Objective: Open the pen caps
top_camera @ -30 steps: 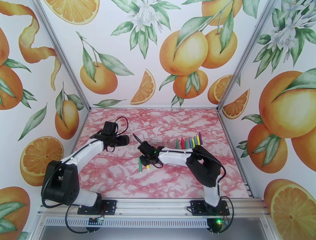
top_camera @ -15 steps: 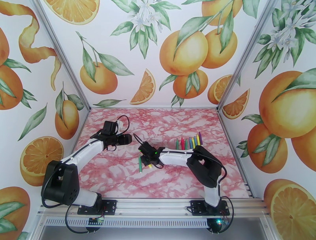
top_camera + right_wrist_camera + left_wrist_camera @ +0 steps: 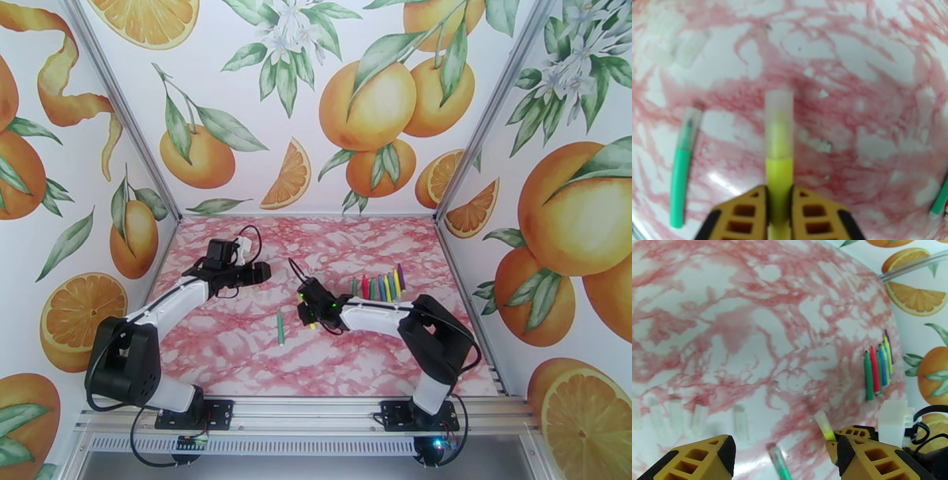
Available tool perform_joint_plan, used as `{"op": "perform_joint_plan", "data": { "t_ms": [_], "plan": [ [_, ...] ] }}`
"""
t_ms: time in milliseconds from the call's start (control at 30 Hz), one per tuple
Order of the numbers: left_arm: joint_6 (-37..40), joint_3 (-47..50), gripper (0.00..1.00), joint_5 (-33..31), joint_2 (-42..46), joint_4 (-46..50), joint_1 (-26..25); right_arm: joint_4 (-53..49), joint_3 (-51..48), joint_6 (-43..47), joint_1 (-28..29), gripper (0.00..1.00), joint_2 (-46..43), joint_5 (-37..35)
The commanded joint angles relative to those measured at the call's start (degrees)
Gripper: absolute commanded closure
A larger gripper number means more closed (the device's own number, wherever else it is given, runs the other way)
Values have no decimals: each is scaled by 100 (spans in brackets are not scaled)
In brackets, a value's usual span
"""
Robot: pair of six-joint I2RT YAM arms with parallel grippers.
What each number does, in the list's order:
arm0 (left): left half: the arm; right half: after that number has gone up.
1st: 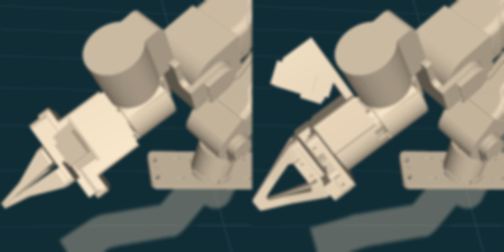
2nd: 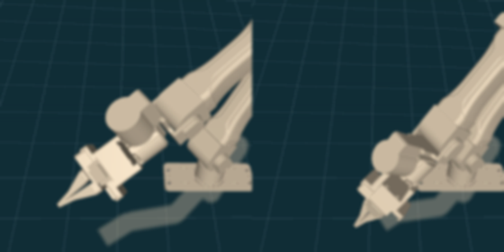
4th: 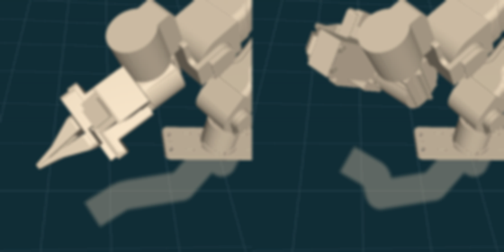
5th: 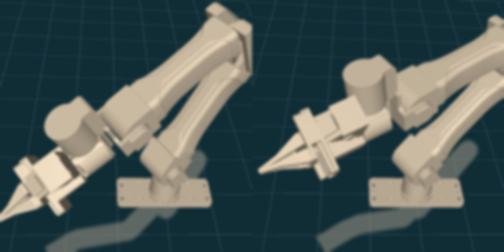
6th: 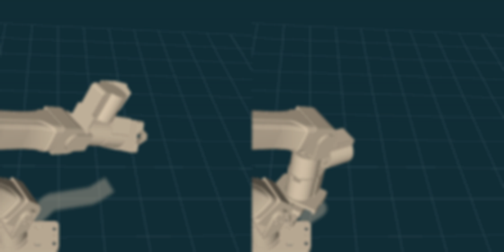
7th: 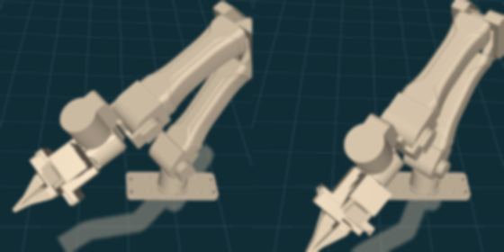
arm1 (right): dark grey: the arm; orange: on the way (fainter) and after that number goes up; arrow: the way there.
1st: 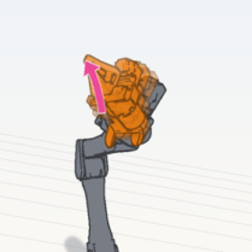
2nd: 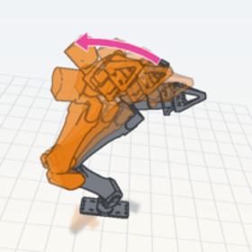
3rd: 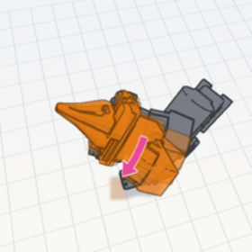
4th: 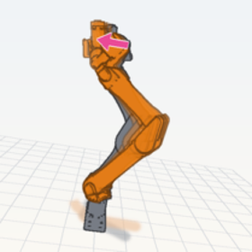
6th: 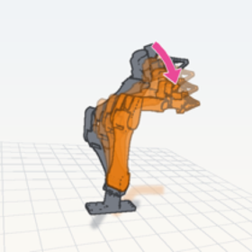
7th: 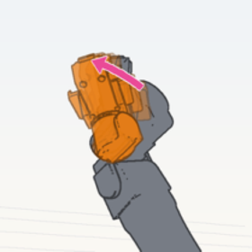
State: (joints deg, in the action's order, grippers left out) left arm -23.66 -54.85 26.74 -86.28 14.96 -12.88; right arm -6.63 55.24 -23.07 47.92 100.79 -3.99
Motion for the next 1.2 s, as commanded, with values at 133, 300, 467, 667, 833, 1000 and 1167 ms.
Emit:
{"op": "perform_joint_plan", "data": {
  "t_ms": [133, 300, 467, 667, 833, 1000, 1167],
  "plan": [
    [-293, -231, 29, 575, -242, -616, -261, 1055, -407, -26, -62, 83, -541, 475],
    [-374, -432, 29, 700, -470, -694, -483, 1323, -512, 13, -60, 83, -686, 547],
    [-410, -574, 31, 804, -608, -729, -618, 1597, -634, 48, -63, 83, -832, 601],
    [-473, -649, 35, 935, -734, -777, -680, 1768, -668, 66, -58, 83, -890, 558],
    [-515, -709, 37, 1023, -821, -785, -748, 1848, -624, 66, -59, 83, -895, 496],
    [-512, -755, 43, 1120, -864, -811, -777, 1928, -600, 83, -65, 83, -925, 445],
    [-507, -757, 46, 1193, -912, -786, -786, 1983, -570, 121, -70, 83, -962, 399]
  ]
}}
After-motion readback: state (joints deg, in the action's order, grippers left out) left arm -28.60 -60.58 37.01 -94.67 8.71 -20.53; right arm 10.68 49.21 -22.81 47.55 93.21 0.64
